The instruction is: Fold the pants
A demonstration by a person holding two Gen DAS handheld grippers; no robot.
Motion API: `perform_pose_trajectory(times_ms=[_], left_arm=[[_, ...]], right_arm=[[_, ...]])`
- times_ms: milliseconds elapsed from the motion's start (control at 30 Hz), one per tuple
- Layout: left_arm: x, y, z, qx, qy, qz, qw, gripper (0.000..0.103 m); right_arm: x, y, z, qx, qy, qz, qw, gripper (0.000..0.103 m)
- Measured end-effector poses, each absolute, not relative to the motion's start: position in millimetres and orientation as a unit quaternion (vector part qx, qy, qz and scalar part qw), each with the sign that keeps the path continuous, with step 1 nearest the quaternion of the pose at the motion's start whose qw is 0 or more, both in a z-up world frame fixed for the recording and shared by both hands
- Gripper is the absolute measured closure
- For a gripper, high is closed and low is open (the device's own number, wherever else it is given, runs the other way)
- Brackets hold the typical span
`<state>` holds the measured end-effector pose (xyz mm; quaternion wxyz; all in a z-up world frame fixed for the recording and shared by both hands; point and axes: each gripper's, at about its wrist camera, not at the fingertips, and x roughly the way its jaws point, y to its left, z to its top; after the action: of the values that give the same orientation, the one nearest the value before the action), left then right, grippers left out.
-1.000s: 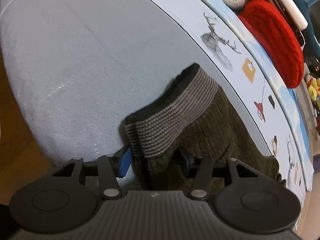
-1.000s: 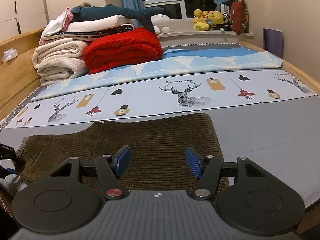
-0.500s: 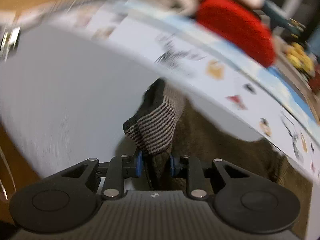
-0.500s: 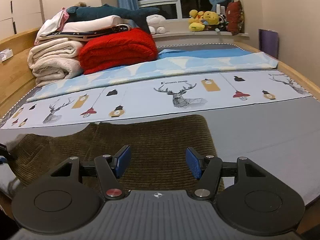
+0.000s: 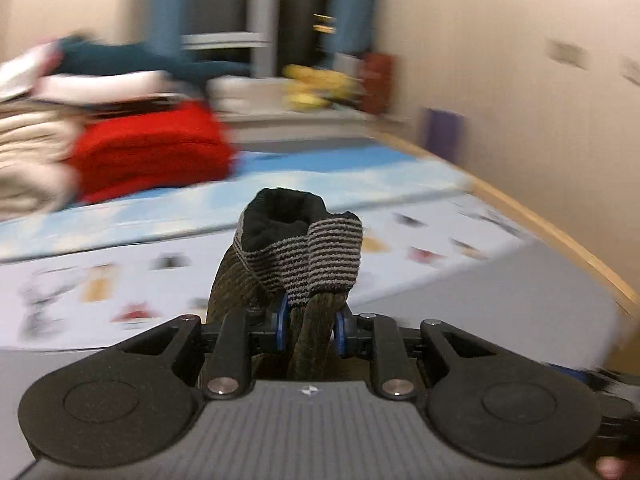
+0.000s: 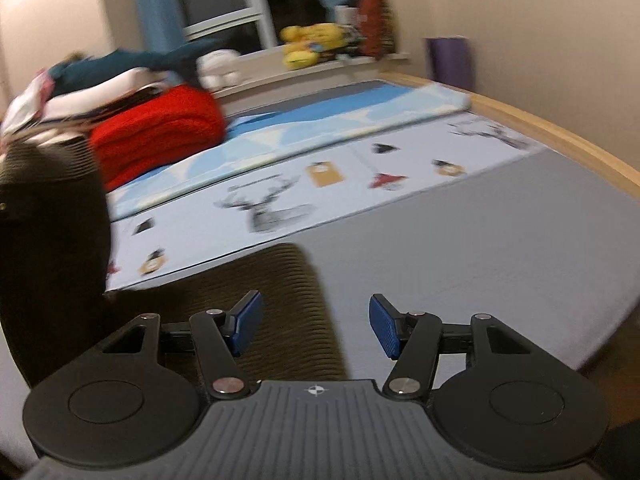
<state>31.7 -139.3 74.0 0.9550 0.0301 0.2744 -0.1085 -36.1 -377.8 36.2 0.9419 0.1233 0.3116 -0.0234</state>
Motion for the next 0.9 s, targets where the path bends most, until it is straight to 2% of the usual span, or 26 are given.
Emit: perform_pose_trajectory(times_ms=[33,67,100,133,233,300,400,533,567,600,733,800,833,867,900], left_arm=[[33,-166,60,0.043,0.283,-0.136,0.948,0.072],[35,-185,43,0.051,0.3,-0.17,0.937,0.059],[39,-200,26,0.057,0.33,-0.207,0.919,0.056],[41,-206,12,0.058,0.356,-0.232,0.903,0.057],[35,-178,6,0.027,0.341,-0.241,0.908,0.055],[38,-139,5,0.008,0.345,-0.238,0.908,0.055],[46,-86,-15,0.048,0.38,-0.214,0.899,0.06],[58,-28,-71,0.011,0.453,-0.192,0.871,0.07],[67,-20,-89,-0.007,0.491,-0.171,0.854,0.076],[73,-14,-99,-0.021,0.512,-0.153,0.845,0.076],[74,-17,-97,-0.002,0.494,-0.171,0.852,0.075],[69,-24,-95,0.018,0.488,-0.177,0.854,0.074],[67,-24,-95,0.025,0.487,-0.178,0.855,0.074],[61,-25,-93,0.028,0.486,-0.178,0.855,0.073],[56,-25,-91,0.028,0.486,-0.177,0.855,0.073]], right_arm=[[-37,-387,34,0.135,0.312,-0.037,0.94,0.043],[-39,-396,32,0.148,0.312,-0.052,0.937,0.043],[-40,-405,30,0.161,0.312,-0.066,0.934,0.043],[-40,-413,27,0.174,0.313,-0.077,0.93,0.043],[-43,-429,18,0.208,0.321,-0.088,0.92,0.042],[-42,-430,11,0.218,0.332,-0.072,0.915,0.041],[-32,-421,1,0.222,0.359,-0.034,0.906,0.038],[-8,-395,-8,0.231,0.383,0.01,0.894,0.027],[0,-388,-13,0.233,0.391,0.011,0.89,0.026],[8,-382,-20,0.233,0.404,0.006,0.885,0.026],[25,-368,-45,0.23,0.437,-0.044,0.869,0.027],[25,-362,-46,0.235,0.429,-0.042,0.871,0.046],[25,-357,-44,0.232,0.425,-0.029,0.874,0.061],[24,-351,-39,0.212,0.419,-0.031,0.882,0.07],[22,-344,-33,0.19,0.414,-0.03,0.89,0.072]])
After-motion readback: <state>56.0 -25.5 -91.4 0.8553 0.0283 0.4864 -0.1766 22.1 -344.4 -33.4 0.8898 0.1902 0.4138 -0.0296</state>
